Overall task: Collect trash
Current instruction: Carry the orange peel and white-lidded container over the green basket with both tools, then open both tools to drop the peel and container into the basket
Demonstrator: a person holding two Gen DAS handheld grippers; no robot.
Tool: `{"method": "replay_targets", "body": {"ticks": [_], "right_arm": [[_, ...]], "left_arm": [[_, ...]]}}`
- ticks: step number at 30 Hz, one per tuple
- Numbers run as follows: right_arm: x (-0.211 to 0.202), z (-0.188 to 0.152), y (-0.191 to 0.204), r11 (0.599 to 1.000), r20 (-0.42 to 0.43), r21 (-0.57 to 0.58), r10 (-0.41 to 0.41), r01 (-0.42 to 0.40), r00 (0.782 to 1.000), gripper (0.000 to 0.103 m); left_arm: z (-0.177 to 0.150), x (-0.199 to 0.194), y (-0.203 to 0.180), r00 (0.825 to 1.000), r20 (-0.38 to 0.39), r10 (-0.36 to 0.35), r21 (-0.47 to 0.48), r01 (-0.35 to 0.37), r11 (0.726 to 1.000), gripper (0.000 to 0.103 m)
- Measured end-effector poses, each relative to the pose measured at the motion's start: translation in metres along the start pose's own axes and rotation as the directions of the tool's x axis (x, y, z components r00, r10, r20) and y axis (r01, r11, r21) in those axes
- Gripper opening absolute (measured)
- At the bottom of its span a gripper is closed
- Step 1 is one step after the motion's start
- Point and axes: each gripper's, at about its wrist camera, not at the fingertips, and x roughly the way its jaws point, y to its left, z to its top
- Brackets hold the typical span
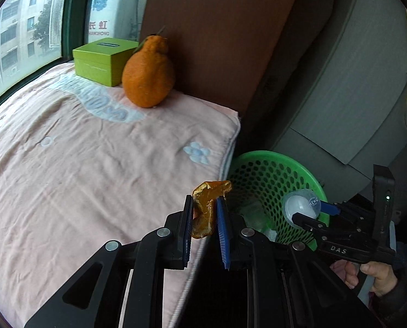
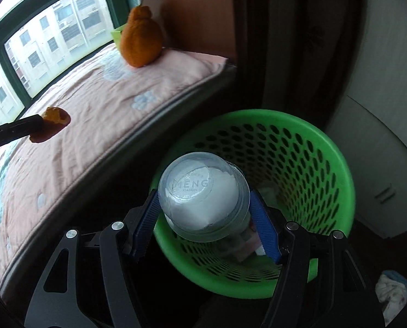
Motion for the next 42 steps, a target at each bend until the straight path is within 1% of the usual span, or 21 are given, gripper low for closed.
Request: {"method": "replay_targets", "body": {"ticks": [6,8,10,15,21,28,30,33,34,35,40,42], "right_arm": [[-0.002,-0.009,-0.034,0.997,-0.015,0.069,-0.037,0.038,0.999,0.068],[-0.003,-0.012,-0.040,0.996,-0.011,0.080,-0.043,0.044,0.999,0.075],[-0.007,-0.014,-0.044,0.995,-0.001,0.091,-0.044,0.044,0.999,0.076],[-0.024,-0.017,-0.053,0.992,0.040,0.123,-0.028,0.023,0.999,0.076],[-0.048,-0.018,-0.060,0.986,0.098,0.164,-0.011,-0.005,0.995,0.079],[-0.061,-0.022,-0.066,0.981,0.121,0.193,-0.005,-0.019,0.993,0.081],[-0.063,-0.023,-0.067,0.978,0.124,0.205,-0.004,-0.022,0.992,0.081],[-0.064,-0.025,-0.069,0.976,0.126,0.215,0.001,-0.029,0.992,0.081],[-0.065,-0.025,-0.069,0.976,0.127,0.217,0.003,-0.031,0.992,0.081],[-0.065,-0.025,-0.068,0.975,0.128,0.218,0.005,-0.033,0.992,0.081],[-0.067,-0.025,-0.064,0.974,0.132,0.221,0.014,-0.043,0.991,0.081],[-0.069,-0.025,-0.061,0.974,0.136,0.220,0.019,-0.049,0.991,0.082]], "left_arm": [[-0.004,0.030,-0.042,0.997,-0.061,-0.046,0.041,0.049,0.998,0.017],[-0.006,0.041,-0.052,0.995,-0.084,-0.057,0.049,0.061,0.997,0.017],[-0.010,0.050,-0.062,0.992,-0.106,-0.070,0.054,0.076,0.996,0.017],[-0.019,0.071,-0.084,0.984,-0.156,-0.090,0.075,0.102,0.992,0.017],[-0.028,0.091,-0.107,0.971,-0.213,-0.107,0.083,0.127,0.988,0.017],[-0.036,0.106,-0.124,0.959,-0.253,-0.128,0.082,0.153,0.985,0.018],[-0.038,0.108,-0.127,0.956,-0.261,-0.134,0.078,0.159,0.984,0.022],[-0.040,0.109,-0.125,0.954,-0.267,-0.138,0.063,0.160,0.985,0.033],[-0.040,0.107,-0.124,0.955,-0.261,-0.139,0.058,0.159,0.986,0.040],[-0.040,0.107,-0.124,0.957,-0.256,-0.139,0.054,0.158,0.986,0.044],[-0.037,0.097,-0.117,0.963,-0.233,-0.134,0.030,0.145,0.989,0.051],[-0.035,0.089,-0.111,0.968,-0.216,-0.130,0.020,0.137,0.990,0.051]]}}
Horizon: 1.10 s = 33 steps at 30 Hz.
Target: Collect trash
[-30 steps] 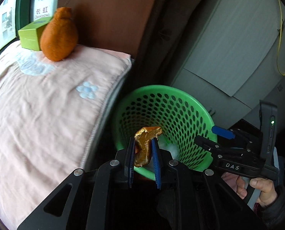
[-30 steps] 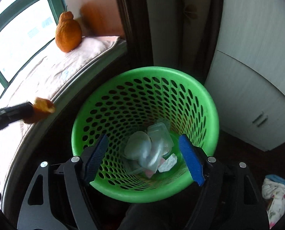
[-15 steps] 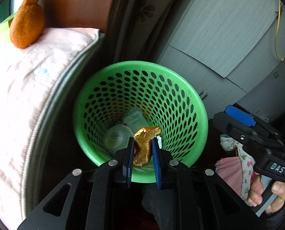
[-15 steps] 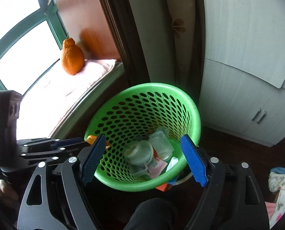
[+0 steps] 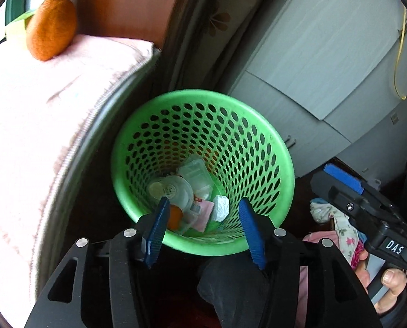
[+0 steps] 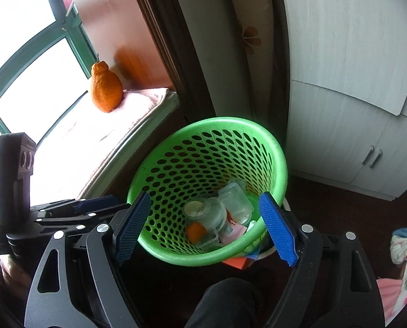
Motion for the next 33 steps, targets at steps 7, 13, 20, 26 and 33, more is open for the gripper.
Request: {"method": "replay_targets", "body": {"ticks": [7,13,20,26,33], "right_arm": [[0.000,0.000,0.017,0.999,-0.005,-0.009,0.032,-0.032,0.999,0.084],[0.000,0.001,0.041,0.997,-0.015,-0.041,0.058,-0.059,0.998,0.087],[-0.002,0.003,0.073,0.993,-0.027,-0.090,0.075,-0.077,0.997,0.090],[-0.005,0.006,0.101,0.984,-0.030,-0.152,0.085,-0.089,0.996,0.093],[-0.003,0.010,0.128,0.974,-0.047,-0.200,0.102,-0.109,0.994,0.095]], "left_arm": [[-0.004,-0.038,0.016,0.996,0.066,0.063,-0.046,-0.060,0.997,0.068],[-0.009,-0.074,0.029,0.980,0.139,0.143,-0.070,-0.134,0.989,0.080],[-0.016,-0.113,0.044,0.949,0.207,0.237,-0.102,-0.220,0.970,0.089],[-0.024,-0.140,0.055,0.921,0.248,0.302,-0.122,-0.279,0.952,0.092],[-0.036,-0.172,0.071,0.890,0.274,0.365,-0.184,-0.324,0.928,0.094]]}}
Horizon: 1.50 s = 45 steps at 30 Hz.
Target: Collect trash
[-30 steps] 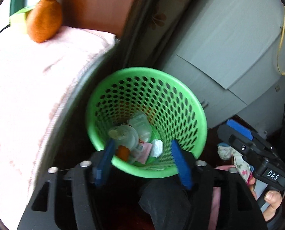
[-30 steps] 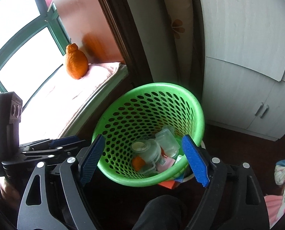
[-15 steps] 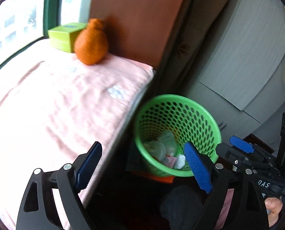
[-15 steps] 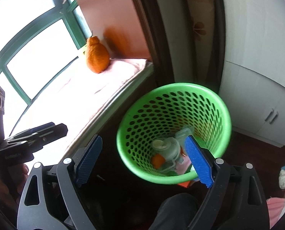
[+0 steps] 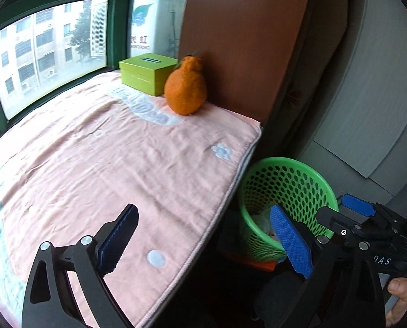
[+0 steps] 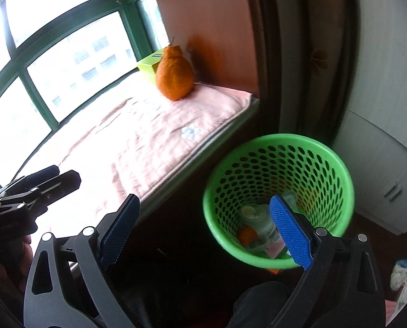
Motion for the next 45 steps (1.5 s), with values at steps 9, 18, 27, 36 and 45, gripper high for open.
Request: {"method": "replay_targets", "body": {"ticks": [9,18,27,36,45], "right_arm": [[0.005,0.007,0.032,0.998,0.000,-0.057,0.011,-0.011,1.000,0.095],[0.009,0.015,0.056,0.994,0.003,-0.106,0.019,-0.019,1.000,0.097],[0.008,0.022,0.073,0.990,0.021,-0.137,0.024,-0.021,0.999,0.098],[0.012,0.017,0.086,0.985,0.016,-0.170,0.021,-0.018,1.000,0.098],[0.012,0.016,0.087,0.985,0.012,-0.169,0.026,-0.023,1.000,0.098]], "left_arm": [[-0.007,-0.027,0.037,0.995,0.027,0.091,-0.066,-0.090,0.994,0.095],[-0.014,-0.041,0.066,0.987,0.025,0.158,-0.112,-0.155,0.982,0.095],[-0.023,-0.050,0.081,0.975,0.021,0.222,-0.134,-0.217,0.967,0.095],[-0.030,-0.053,0.091,0.967,0.009,0.255,-0.152,-0.251,0.956,0.095],[-0.034,-0.054,0.093,0.960,0.000,0.281,-0.156,-0.277,0.948,0.095]]}}
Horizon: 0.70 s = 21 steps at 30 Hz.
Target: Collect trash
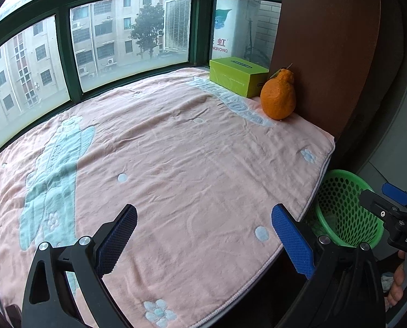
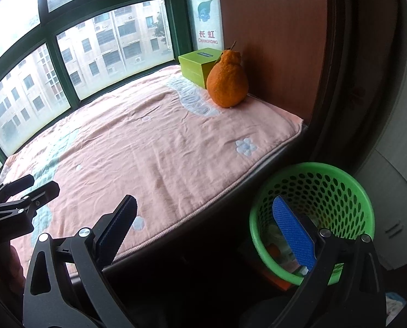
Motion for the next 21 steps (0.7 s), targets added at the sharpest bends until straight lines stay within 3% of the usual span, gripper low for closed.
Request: {"method": "replay_targets", "body": {"ticks": [21], "right_arm": [[0.0018,-0.0012,0.0040,1.000,-0.008,-0.005,0.001,-0.001,1.000,0.098]], "left_arm": [[-0.0019,0.0010,0.0038,1.000,0.003,0.026,-0.007,-0.026,1.000,0.095]]}}
